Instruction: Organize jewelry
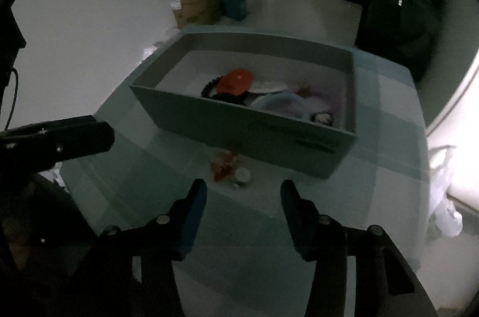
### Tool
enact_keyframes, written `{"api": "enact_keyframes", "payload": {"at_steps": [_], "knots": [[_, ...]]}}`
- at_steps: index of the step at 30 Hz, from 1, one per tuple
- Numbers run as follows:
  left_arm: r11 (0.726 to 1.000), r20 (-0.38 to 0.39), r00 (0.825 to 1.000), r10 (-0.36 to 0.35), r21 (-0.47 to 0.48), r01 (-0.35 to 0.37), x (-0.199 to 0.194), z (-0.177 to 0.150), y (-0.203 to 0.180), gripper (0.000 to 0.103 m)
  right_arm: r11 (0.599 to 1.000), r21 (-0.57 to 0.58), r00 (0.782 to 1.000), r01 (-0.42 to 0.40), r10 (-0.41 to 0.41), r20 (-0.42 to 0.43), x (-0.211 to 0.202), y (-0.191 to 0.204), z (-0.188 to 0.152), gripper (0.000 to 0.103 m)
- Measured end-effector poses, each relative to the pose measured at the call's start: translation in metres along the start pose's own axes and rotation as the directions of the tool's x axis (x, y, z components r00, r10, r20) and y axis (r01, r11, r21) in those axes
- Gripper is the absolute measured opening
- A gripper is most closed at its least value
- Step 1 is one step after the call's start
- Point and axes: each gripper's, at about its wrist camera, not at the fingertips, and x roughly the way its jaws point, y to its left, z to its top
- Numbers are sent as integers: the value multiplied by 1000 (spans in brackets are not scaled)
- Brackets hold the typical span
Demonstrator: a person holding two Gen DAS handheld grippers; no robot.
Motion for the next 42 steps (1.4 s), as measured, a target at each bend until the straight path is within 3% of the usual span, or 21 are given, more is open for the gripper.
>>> {"api": "enact_keyframes", "payload": {"at_steps": [5, 9, 13, 14, 15, 22, 32, 36, 42], "knots": [[1000, -18, 1000, -1, -3, 1, 3, -1, 5, 71, 1000, -22, 999, 18, -18, -34, 13, 2, 3, 36], [1000, -27, 1000, -9, -26, 8, 4, -1, 11, 71, 998, -56, 999, -3, 1, -36, 12, 8, 3, 18], [1000, -28, 1000, -11, -25, 10, 5, -1, 8, 71, 998, -62, 999, -2, 0, -41, 10, 8, 0, 13], [1000, -30, 999, -12, -24, 12, 5, -1, 8, 71, 999, -46, 999, -9, 7, -47, 11, 7, 1, 3], [1000, -33, 999, -15, -21, 14, 5, -2, 7, 71, 999, -28, 998, -16, 15, -54, 10, 4, 0, 0], [1000, -44, 999, -10, -2, 9, 8, -4, 1, 71, 998, 32, 996, -58, 60, -62, 2, -9, -3, 0], [999, -89, 996, -30, -17, 28, 18, -5, -5, 71, 988, 83, 991, -133, 133, 9, -13, -19, -6, 3], [999, -72, 997, -24, -35, 21, 14, -3, 0, 71, 994, 48, 995, -93, 94, -28, -1, -13, -5, 29], [998, -76, 997, -22, -59, 18, 16, -2, 6, 71, 999, -18, 997, -40, 39, -60, 18, 6, 7, 29]]}}
